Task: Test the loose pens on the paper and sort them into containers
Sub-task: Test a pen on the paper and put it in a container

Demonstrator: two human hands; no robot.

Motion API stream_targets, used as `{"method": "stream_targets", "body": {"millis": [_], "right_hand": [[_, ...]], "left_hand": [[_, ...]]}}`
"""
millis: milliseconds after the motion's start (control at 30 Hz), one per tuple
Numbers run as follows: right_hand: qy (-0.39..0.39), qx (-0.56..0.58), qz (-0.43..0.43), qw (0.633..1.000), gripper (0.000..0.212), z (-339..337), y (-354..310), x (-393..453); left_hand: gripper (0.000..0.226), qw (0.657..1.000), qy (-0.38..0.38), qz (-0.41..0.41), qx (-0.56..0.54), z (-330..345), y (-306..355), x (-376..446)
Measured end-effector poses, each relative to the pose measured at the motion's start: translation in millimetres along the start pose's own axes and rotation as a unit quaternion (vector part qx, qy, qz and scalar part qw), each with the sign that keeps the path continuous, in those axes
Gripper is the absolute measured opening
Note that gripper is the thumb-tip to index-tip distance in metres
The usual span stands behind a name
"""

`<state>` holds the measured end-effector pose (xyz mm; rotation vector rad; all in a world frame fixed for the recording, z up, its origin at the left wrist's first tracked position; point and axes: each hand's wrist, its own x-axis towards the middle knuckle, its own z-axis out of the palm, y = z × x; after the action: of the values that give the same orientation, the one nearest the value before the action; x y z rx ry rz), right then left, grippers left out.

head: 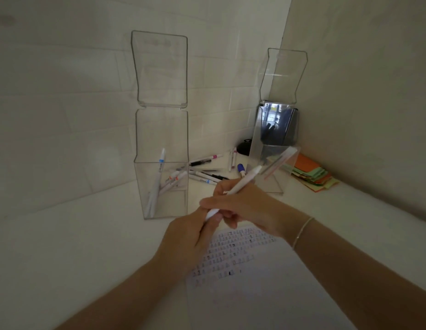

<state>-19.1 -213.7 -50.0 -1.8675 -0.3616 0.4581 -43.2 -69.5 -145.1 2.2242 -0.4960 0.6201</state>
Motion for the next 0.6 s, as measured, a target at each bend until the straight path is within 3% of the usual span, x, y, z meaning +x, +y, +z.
{"method": "stream_targets", "body": {"millis": [133, 300, 333, 400, 467, 500, 567, 600], "right_hand": [[0.006, 0.035, -0.001, 0.999, 0.031, -3.6, 4.8, 0.7], [0.010, 0.051, 0.014, 0.999, 0.028, -7.3, 3.5, -0.2], [0.044, 0.077, 0.018, 0.996, 0.028, -5.3, 4.9, 1.7], [0.221, 0.135, 0.013, 0.966, 0.030, -8.2, 9.9, 8.3], [0.427, -0.001, -0.120, 0.896, 0.027, -9.7, 13.7, 7.6], [0.451, -0.150, -0.229, 0.849, 0.025, -9.6, 15.7, 4.0], [0.286, -0.446, -0.389, 0.754, 0.027, -7.4, 23.8, -1.6], [0.182, -0.538, -0.401, 0.719, 0.034, -3.1, 28.8, -2.7]], "left_hand": [[0.031, 0.999, -0.017, -0.001, -0.034, 0.9, -2.2, 1.2], [0.028, 0.997, -0.040, 0.007, -0.067, 1.6, -0.6, 0.6], [0.030, 0.997, -0.043, 0.002, -0.070, 1.1, -0.5, 0.1], [0.036, 0.997, -0.040, -0.018, -0.068, -0.3, -0.5, 0.4], [0.040, 0.997, -0.039, -0.026, -0.056, 0.4, -1.8, 1.1], [0.040, 0.998, -0.039, -0.021, -0.043, 1.0, -2.3, 1.3], [0.035, 0.999, -0.037, -0.006, -0.031, 1.3, -3.9, 1.1], [0.029, 0.998, -0.035, -0.006, -0.043, 0.8, -5.7, 0.8]]}}
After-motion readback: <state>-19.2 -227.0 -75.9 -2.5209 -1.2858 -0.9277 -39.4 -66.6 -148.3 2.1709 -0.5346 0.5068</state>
